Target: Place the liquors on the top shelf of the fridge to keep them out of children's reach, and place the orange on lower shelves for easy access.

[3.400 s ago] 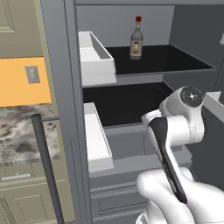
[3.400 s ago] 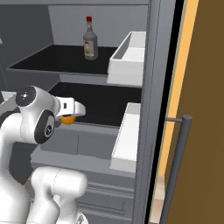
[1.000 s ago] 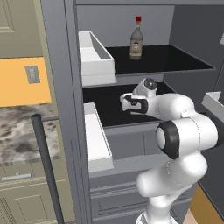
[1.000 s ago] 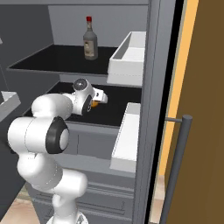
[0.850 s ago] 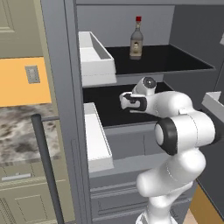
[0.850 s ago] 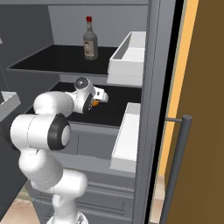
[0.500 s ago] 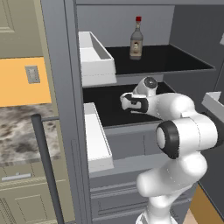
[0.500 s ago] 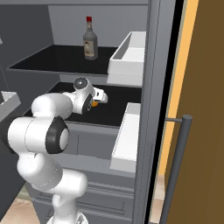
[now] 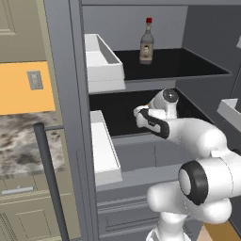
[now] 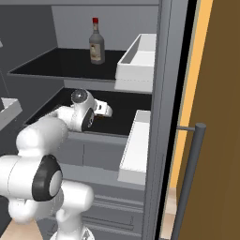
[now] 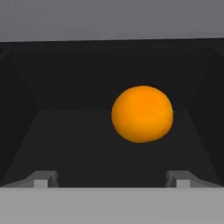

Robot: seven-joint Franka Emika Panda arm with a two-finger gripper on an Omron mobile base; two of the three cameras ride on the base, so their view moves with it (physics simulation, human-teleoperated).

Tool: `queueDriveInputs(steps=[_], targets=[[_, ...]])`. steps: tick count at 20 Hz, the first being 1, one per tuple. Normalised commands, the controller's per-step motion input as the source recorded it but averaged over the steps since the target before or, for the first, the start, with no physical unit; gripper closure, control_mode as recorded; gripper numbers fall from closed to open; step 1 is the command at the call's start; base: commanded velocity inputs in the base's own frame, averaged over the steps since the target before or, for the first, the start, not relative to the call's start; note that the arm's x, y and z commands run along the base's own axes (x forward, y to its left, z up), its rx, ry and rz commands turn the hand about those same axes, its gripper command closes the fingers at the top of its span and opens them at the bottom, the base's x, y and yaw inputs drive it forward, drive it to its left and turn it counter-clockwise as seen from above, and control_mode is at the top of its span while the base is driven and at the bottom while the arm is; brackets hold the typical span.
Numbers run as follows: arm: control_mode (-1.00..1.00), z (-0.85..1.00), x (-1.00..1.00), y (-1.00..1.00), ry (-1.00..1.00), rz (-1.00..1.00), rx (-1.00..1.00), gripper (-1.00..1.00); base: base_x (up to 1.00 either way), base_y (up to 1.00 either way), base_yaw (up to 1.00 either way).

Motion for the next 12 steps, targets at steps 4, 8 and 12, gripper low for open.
queueDriveInputs(steps=[4, 8, 12], targets=[[-1.0, 0.19, -1.0, 0.0, 0.0, 0.0, 0.0, -1.0, 0.0, 0.0, 0.0], [-1.0, 0.42, -1.0, 0.0, 0.0, 0.0, -0.01, -1.0, 0.0, 0.0, 0.0], [-1.0, 0.72, -1.0, 0.0, 0.0, 0.0, 0.0, -1.0, 0.0, 0.0, 0.0]])
